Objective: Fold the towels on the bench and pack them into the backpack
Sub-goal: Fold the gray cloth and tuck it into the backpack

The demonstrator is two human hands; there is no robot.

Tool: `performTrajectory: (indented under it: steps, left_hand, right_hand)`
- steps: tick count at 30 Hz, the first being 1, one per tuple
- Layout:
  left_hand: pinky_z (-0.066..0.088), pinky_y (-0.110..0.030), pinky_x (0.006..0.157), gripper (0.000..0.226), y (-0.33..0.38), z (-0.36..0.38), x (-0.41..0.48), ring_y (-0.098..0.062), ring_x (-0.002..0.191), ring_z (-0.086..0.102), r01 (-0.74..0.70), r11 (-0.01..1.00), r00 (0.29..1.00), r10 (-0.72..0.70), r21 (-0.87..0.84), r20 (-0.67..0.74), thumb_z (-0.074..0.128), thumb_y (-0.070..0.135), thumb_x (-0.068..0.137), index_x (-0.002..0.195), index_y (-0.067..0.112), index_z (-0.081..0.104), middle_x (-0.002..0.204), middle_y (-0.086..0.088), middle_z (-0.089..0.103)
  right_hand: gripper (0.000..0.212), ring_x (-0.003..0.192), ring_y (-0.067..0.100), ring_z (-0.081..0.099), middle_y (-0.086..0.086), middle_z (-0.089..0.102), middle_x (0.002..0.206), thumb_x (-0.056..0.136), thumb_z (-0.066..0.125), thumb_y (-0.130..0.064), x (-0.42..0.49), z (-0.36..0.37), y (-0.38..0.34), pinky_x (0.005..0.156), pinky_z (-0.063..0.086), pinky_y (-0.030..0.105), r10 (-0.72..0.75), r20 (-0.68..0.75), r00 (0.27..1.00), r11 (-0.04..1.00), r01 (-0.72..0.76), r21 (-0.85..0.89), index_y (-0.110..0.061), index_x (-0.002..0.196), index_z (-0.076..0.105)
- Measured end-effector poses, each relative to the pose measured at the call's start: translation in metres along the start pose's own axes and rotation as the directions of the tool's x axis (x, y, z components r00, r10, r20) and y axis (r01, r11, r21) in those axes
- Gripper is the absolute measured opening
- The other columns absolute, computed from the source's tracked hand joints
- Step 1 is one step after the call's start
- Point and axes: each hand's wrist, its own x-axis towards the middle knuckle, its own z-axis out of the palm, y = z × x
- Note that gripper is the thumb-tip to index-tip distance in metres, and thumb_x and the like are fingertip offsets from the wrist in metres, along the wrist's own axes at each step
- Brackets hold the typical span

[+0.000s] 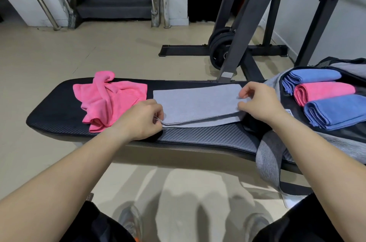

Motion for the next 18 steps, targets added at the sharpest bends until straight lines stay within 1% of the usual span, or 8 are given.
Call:
performTrajectory:
  steps: [2, 4, 7, 9, 11, 14, 16, 18]
  left_hand:
    - [0.048, -0.033, 0.068, 0.008, 0.0, 0.002, -0.001, -0.016, 0.078, 0.053, 0.021, 0.998, 0.995, -0.027, 0.067, 0.092, 0.062, 0.026, 0.074, 0.074, 0.029, 0.054, 0.081, 0.011, 0.048]
    - [0.043, -0.032, 0.063, 0.017, 0.006, 0.003, 0.002, -0.016, 0.085, 0.052, 0.056, 0.977, 0.986, -0.086, 0.205, 0.142, 0.06, 0.042, 0.074, 0.072, 0.03, 0.05, 0.083, 0.01, 0.047]
    - [0.041, -0.031, 0.065, 0.034, 0.024, 0.001, 0.012, -0.019, 0.088, 0.052, 0.03, 0.92, 0.995, -0.065, 0.392, 0.077, 0.055, 0.062, 0.073, 0.069, 0.028, 0.048, 0.082, 0.009, 0.048]
    - [0.047, -0.033, 0.07, 0.032, 0.044, 0.004, 0.023, -0.021, 0.091, 0.056, 0.019, 0.945, 0.999, -0.028, 0.326, 0.024, 0.056, 0.06, 0.076, 0.072, 0.029, 0.052, 0.083, 0.007, 0.051]
    - [0.048, -0.034, 0.076, 0.026, 0.068, 0.012, 0.036, -0.019, 0.1, 0.055, 0.021, 0.986, 0.999, -0.024, 0.166, 0.021, 0.06, 0.054, 0.08, 0.087, 0.03, 0.057, 0.094, 0.008, 0.055]
    - [0.048, -0.035, 0.084, 0.037, 0.105, 0.028, 0.057, -0.017, 0.116, 0.049, 0.007, 1.0, 0.997, -0.008, 0.017, 0.071, 0.064, 0.049, 0.084, 0.115, 0.03, 0.057, 0.116, 0.008, 0.055]
    - [0.048, -0.038, 0.089, 0.046, 0.123, 0.04, 0.069, -0.018, 0.122, 0.046, -0.01, 1.0, 0.994, 0.009, 0.007, 0.107, 0.066, 0.049, 0.085, 0.125, 0.029, 0.053, 0.125, 0.007, 0.052]
    - [0.048, -0.039, 0.087, 0.053, 0.134, 0.052, 0.079, -0.02, 0.123, 0.045, -0.016, 0.999, 0.991, 0.009, 0.05, 0.133, 0.068, 0.053, 0.084, 0.128, 0.028, 0.05, 0.127, 0.005, 0.05]
  right_hand:
    - [0.023, 0.083, 0.018, 0.062, 0.001, 0.069, 0.09, 0.069, 0.081, -0.006, -0.002, 0.003, 0.004, 0.063, 0.043, 0.017, 0.015, 0.082, 0.997, 1.0, -0.013, -0.025, -0.014, 0.085, 0.068]
    - [0.023, 0.079, 0.015, 0.06, 0.002, 0.069, 0.092, 0.069, 0.081, -0.007, -0.003, 0.007, 0.01, 0.061, 0.043, 0.019, 0.037, 0.174, 0.984, 0.996, -0.022, -0.088, -0.014, 0.088, 0.07]
    - [0.022, 0.078, 0.012, 0.058, 0.001, 0.067, 0.095, 0.072, 0.08, -0.013, 0.0, 0.011, 0.015, 0.063, 0.042, 0.024, 0.032, 0.251, 0.967, 0.982, 0.016, -0.189, -0.02, 0.089, 0.068]
    - [0.027, 0.089, 0.019, 0.058, 0.002, 0.06, 0.102, 0.072, 0.081, -0.017, 0.002, 0.013, 0.016, 0.072, 0.042, 0.028, 0.029, 0.24, 0.97, 0.967, 0.033, -0.251, -0.021, 0.094, 0.065]
    - [0.046, 0.097, 0.023, 0.055, 0.005, 0.052, 0.11, 0.071, 0.083, -0.024, 0.002, 0.014, 0.016, 0.079, 0.044, 0.032, 0.091, 0.217, 0.972, 0.958, -0.026, -0.286, -0.018, 0.109, 0.058]
    - [0.074, 0.108, 0.03, 0.058, 0.01, 0.058, 0.119, 0.071, 0.083, -0.03, 0.004, 0.012, 0.015, 0.088, 0.051, 0.041, 0.196, 0.224, 0.955, 0.951, -0.13, -0.28, -0.009, 0.131, 0.045]
    - [0.079, 0.11, 0.03, 0.059, 0.009, 0.063, 0.118, 0.072, 0.082, -0.028, 0.004, 0.011, 0.016, 0.091, 0.051, 0.042, 0.199, 0.248, 0.948, 0.958, -0.135, -0.252, -0.01, 0.138, 0.041]
    - [0.081, 0.109, 0.027, 0.059, 0.006, 0.064, 0.114, 0.074, 0.08, -0.026, 0.003, 0.011, 0.015, 0.092, 0.05, 0.04, 0.189, 0.248, 0.95, 0.968, -0.138, -0.21, -0.013, 0.142, 0.039]
